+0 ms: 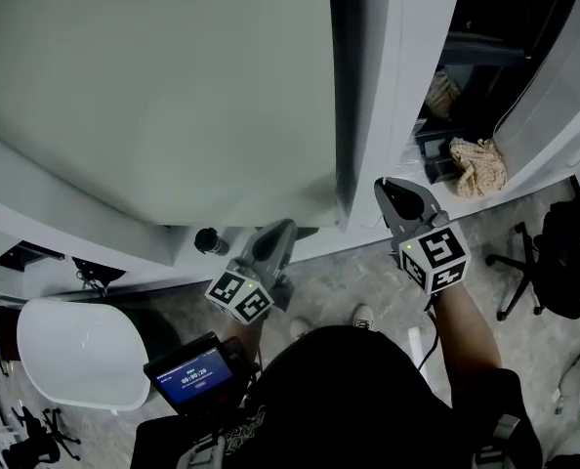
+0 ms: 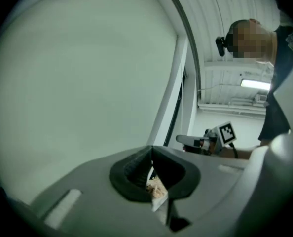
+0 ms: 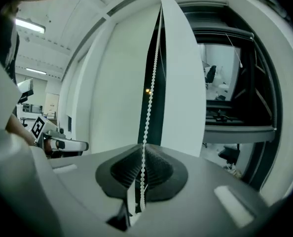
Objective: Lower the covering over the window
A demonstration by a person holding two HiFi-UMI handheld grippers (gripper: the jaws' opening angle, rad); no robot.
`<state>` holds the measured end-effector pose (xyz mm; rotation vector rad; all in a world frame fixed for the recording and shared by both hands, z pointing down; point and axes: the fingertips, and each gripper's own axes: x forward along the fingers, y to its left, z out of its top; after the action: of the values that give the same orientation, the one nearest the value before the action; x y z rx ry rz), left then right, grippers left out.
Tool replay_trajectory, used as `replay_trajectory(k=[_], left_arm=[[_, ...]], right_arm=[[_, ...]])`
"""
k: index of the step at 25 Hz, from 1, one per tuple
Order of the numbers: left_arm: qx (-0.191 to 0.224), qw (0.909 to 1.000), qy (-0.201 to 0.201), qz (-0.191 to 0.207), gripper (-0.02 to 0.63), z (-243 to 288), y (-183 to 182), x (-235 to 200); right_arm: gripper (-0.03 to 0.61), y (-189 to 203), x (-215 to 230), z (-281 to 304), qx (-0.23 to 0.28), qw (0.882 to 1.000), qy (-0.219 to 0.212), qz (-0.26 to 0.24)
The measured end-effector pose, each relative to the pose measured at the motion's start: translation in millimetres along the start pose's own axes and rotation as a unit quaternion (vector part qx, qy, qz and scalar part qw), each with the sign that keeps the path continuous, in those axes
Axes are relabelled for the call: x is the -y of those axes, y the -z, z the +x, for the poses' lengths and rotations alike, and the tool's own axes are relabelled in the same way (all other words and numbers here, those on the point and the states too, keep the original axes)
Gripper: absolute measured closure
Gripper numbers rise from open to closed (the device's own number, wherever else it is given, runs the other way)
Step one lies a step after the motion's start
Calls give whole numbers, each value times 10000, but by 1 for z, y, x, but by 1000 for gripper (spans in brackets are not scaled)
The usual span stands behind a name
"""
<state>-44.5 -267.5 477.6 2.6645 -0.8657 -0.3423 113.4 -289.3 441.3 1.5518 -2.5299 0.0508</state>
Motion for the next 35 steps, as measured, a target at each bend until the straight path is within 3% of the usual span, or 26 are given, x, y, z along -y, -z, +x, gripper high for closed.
replay_trajectory(k=[7,12,17,20,22,25,28,32,35], left_arm=[[-31,9997,101,-205,618,2,4,6],[-275,9971,658,-270,618,16,-7,38],[-491,9929,1073,157,618,37,-23,71],[-367,9911,1192,456,612,56,-39,88],[-293,9893,1264,671,542,70,-48,97],[-256,9873,1329,829,531,92,-58,104],[-44,9858,1597,519,577,100,-70,114],[492,9745,2189,77,551,96,-89,133],[667,9702,2330,-45,519,96,-100,130]], right_arm=[[565,47,28,-23,-300,9979,419,388],[565,120,-17,-15,-1147,9923,-6,475],[565,191,-81,-9,-1785,9790,-571,799],[563,198,-110,-9,-1838,9754,-939,775],[563,195,-124,-7,-1818,9740,-1131,733],[563,191,-133,-7,-1792,9722,-1274,806],[564,192,-134,-10,-1809,9710,-1304,864],[563,191,-128,-13,-1795,9712,-1245,953],[563,192,-122,-11,-1821,9704,-1191,1048]])
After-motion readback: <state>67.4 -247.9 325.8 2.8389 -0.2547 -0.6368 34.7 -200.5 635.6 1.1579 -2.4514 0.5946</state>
